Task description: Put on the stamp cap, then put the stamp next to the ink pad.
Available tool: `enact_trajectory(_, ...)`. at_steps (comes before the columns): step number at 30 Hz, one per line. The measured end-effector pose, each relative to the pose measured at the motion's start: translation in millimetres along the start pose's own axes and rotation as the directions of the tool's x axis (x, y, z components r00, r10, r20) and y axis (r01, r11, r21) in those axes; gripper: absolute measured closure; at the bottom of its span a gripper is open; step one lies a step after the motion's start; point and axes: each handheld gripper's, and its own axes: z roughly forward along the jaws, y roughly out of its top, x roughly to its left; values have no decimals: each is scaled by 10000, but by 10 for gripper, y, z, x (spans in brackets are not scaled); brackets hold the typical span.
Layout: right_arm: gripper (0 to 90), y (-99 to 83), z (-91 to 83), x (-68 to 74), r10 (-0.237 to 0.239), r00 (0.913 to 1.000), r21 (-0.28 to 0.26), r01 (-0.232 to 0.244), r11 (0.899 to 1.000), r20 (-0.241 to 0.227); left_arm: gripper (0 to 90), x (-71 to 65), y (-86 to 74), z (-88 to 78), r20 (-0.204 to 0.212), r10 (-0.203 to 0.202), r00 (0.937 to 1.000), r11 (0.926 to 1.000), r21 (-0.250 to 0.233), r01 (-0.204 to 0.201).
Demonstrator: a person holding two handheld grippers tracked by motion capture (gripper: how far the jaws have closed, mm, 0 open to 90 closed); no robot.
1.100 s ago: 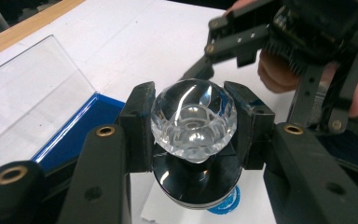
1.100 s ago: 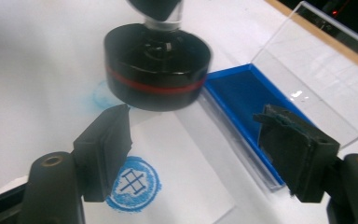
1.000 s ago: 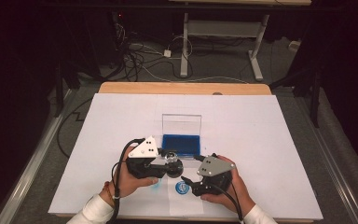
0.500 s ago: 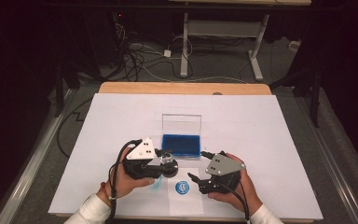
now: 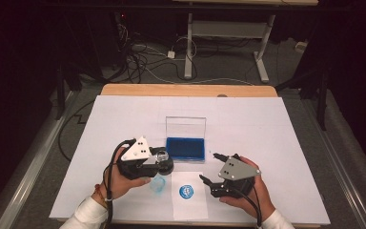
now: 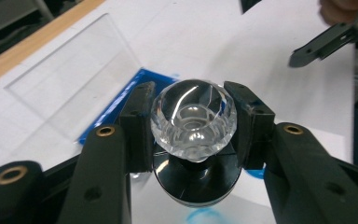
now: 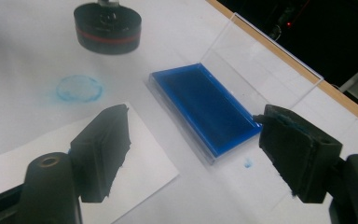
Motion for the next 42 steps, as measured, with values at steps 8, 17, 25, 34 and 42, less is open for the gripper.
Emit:
enact_trajectory(8,247,-56,-82,-42,177,9995,44,-179,9998,255,542,95,-31,-46,-346,-110,9993,9999,-7,110)
enact_trajectory(17,248,-172,-179,-102,411,9974,222,-425,9989,595,542,204,-71,-34,-717,-240,9971,9996,143,251)
enact_trajectory(25,249,-276,-280,-101,508,9956,282,-532,9982,792,541,288,-55,-18,-851,-402,9956,9991,110,413)
enact_trajectory(34,249,-395,-366,-118,743,9934,492,-788,9957,873,542,364,-55,29,-1041,-385,9938,9985,356,424)
enact_trajectory(42,249,-436,-384,-132,922,9918,480,-967,9942,891,542,541,-108,140,-1226,-689,9901,9944,716,781)
